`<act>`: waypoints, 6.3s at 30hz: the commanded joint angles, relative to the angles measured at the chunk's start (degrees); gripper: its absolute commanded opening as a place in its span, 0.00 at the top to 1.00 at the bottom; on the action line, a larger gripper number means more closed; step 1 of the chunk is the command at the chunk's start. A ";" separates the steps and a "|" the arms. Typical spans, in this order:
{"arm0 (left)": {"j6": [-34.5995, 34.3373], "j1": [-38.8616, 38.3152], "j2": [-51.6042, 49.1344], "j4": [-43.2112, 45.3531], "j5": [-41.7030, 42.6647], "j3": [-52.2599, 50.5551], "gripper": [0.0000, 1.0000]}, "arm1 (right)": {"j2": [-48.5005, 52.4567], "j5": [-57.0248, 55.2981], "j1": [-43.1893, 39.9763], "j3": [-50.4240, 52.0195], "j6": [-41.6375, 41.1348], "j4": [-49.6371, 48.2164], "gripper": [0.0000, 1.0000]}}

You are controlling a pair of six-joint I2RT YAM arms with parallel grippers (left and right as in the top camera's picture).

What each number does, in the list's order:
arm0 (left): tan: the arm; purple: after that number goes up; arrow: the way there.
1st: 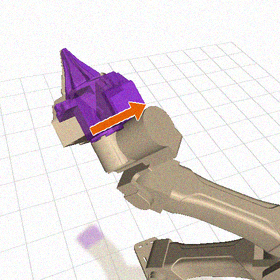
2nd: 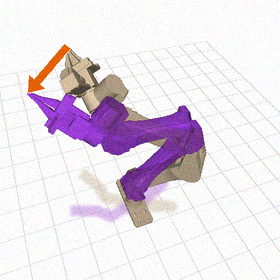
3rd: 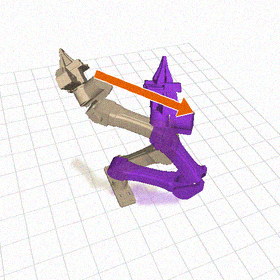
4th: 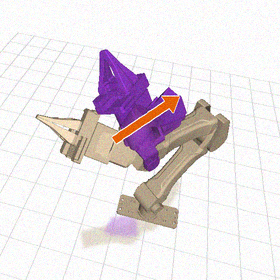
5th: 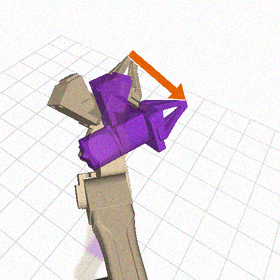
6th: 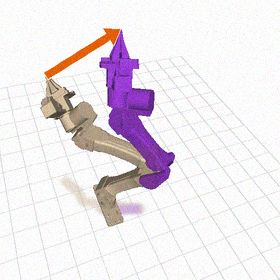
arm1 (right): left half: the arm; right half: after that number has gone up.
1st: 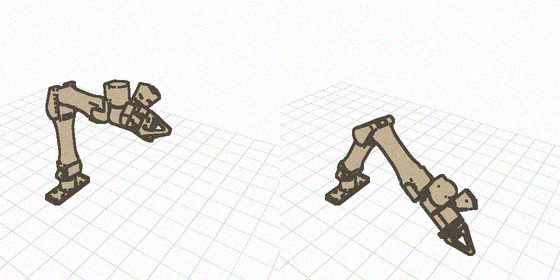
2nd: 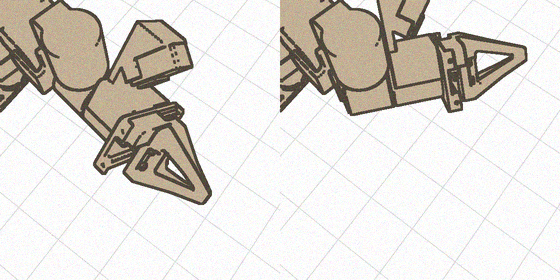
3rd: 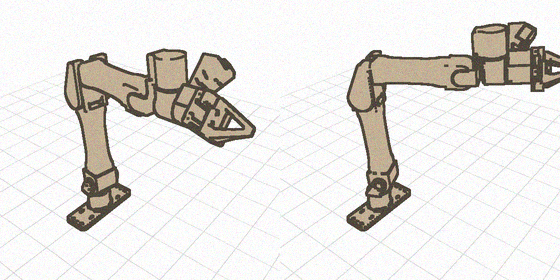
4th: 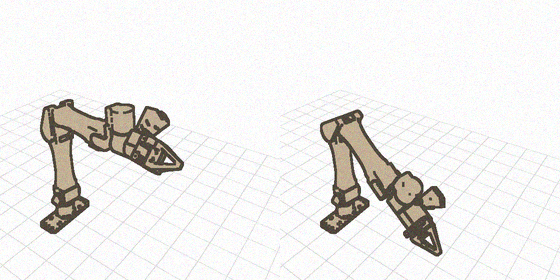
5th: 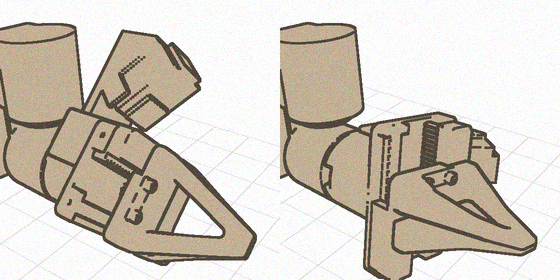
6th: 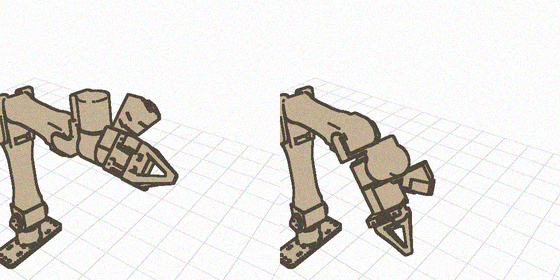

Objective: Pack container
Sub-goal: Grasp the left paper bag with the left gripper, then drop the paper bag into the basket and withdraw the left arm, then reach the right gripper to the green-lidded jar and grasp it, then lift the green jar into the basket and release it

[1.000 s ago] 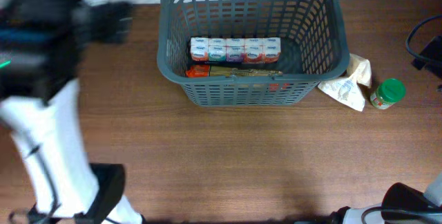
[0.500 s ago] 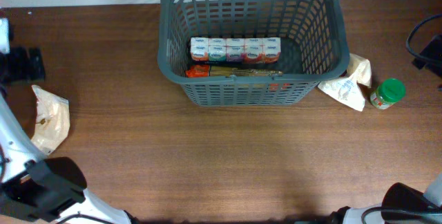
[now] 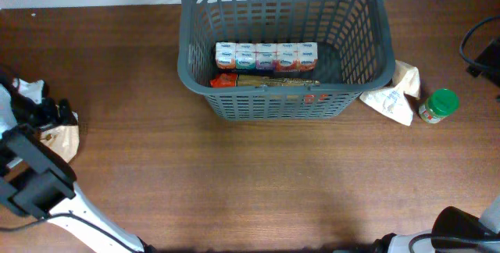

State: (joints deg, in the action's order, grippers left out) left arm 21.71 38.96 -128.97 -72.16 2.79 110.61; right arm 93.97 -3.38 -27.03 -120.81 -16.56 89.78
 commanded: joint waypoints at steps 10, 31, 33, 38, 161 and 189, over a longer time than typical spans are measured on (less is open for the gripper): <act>0.96 -0.17 -8.63 2.47 -2.60 -0.37 0.02 | 0.15 0.33 -0.37 -0.37 -0.46 -0.17 0.01; -2.99 -6.34 -10.32 -24.52 4.33 55.95 0.98 | 0.15 0.37 -0.37 -0.37 -0.48 1.11 0.01; -2.95 -8.09 -8.96 -24.46 8.31 64.13 0.98 | 0.15 0.37 -0.37 -0.37 -0.48 1.11 0.02; -1.68 -13.84 -1.33 -19.21 18.78 69.18 0.98 | 0.15 0.35 -0.37 -0.37 -0.48 1.55 0.01; -14.40 -21.27 10.82 -24.52 6.16 50.62 0.01 | 29.22 6.80 -4.74 27.54 -14.43 -34.73 0.01; -14.40 -21.27 10.82 -24.52 6.16 50.62 0.01 | 25.92 9.60 -4.76 22.49 -10.43 -26.67 0.62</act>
State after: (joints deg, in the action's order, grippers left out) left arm 7.84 17.54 -118.63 -96.66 9.13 161.45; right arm 124.66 5.34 -32.14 -94.17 -27.77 60.99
